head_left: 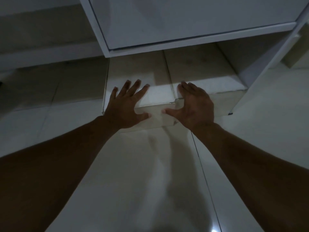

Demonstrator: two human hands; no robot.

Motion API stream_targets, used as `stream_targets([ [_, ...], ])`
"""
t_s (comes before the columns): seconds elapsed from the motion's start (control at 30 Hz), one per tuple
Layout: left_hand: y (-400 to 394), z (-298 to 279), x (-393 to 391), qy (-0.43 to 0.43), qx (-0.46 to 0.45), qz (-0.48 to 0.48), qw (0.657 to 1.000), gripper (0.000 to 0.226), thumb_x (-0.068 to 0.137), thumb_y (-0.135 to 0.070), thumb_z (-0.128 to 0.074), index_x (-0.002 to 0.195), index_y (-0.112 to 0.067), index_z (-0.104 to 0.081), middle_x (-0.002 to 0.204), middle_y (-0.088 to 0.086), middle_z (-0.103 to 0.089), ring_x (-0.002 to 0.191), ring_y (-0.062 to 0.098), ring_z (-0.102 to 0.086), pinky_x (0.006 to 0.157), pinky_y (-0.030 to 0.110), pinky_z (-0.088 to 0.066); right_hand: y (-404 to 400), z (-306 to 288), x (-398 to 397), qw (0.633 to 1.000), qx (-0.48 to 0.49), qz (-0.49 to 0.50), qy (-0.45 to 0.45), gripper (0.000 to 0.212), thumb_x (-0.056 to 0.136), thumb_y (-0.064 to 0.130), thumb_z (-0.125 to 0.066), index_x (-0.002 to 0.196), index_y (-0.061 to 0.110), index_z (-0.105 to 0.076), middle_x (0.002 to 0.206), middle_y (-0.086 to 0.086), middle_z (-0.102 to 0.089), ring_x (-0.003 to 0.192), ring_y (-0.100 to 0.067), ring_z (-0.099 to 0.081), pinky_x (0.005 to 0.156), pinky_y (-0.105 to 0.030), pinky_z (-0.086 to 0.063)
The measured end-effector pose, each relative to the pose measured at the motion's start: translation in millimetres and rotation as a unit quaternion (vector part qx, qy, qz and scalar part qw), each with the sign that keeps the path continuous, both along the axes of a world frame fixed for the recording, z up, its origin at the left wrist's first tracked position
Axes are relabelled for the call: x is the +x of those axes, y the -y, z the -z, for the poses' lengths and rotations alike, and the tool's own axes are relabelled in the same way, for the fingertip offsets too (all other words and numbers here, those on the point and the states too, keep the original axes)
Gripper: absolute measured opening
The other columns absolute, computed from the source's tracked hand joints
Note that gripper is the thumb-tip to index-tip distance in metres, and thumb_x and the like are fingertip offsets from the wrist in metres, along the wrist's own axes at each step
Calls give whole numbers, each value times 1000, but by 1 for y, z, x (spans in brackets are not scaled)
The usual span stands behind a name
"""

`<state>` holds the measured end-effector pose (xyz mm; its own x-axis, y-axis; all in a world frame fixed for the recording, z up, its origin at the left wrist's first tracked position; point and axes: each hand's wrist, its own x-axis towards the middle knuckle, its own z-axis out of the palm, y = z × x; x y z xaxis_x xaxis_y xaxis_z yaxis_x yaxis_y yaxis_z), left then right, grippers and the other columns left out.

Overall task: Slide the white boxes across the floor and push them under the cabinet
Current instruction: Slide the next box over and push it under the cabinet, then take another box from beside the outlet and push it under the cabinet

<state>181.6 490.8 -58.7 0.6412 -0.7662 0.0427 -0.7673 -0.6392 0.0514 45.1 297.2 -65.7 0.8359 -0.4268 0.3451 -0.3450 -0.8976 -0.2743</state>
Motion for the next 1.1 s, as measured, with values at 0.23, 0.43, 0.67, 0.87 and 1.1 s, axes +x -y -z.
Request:
stream_targets([
  [0.23,3,0,8,-6,0,-2,1000,96,78,-78,-47,149,-47,8,162,-9,10,148,19,12,117,52,5,-3,2,2,1000,-18,7,9,94,71,71,-68,141,12,-46,150,-4,-42,139,-20,-36,116,-37,-24],
  [0.43,3,-2,6,-12,-9,-5,1000,96,77,-77,-50,150,-48,6,162,-9,8,149,18,11,116,52,5,-4,2,4,1000,-18,2,-15,97,73,70,-66,146,13,-39,154,-5,-35,142,-21,-30,119,-39,-19],
  [0.67,13,-15,-29,-67,-45,-49,996,88,82,-59,-62,153,-35,-16,163,-2,-10,149,20,-4,119,54,-1,-13,-8,-24,998,28,-46,18,66,85,42,-67,141,14,-47,147,-9,-46,137,-24,-38,115,-47,-26],
  [0.87,22,-55,-81,-50,-233,14,971,53,86,-28,-68,135,-15,-55,132,7,-56,116,23,-55,93,29,-46,-14,-36,-73,997,34,-27,63,55,91,31,-60,141,13,-47,139,-9,-54,126,-24,-50,103,-41,-38],
  [1.1,52,-111,-124,-34,-216,82,972,47,89,-33,-63,132,-16,-58,131,6,-58,118,26,-55,96,40,-45,9,-90,-139,997,4,34,72,50,98,36,-50,142,14,-46,138,-7,-55,124,-23,-51,101,-41,-40],
])
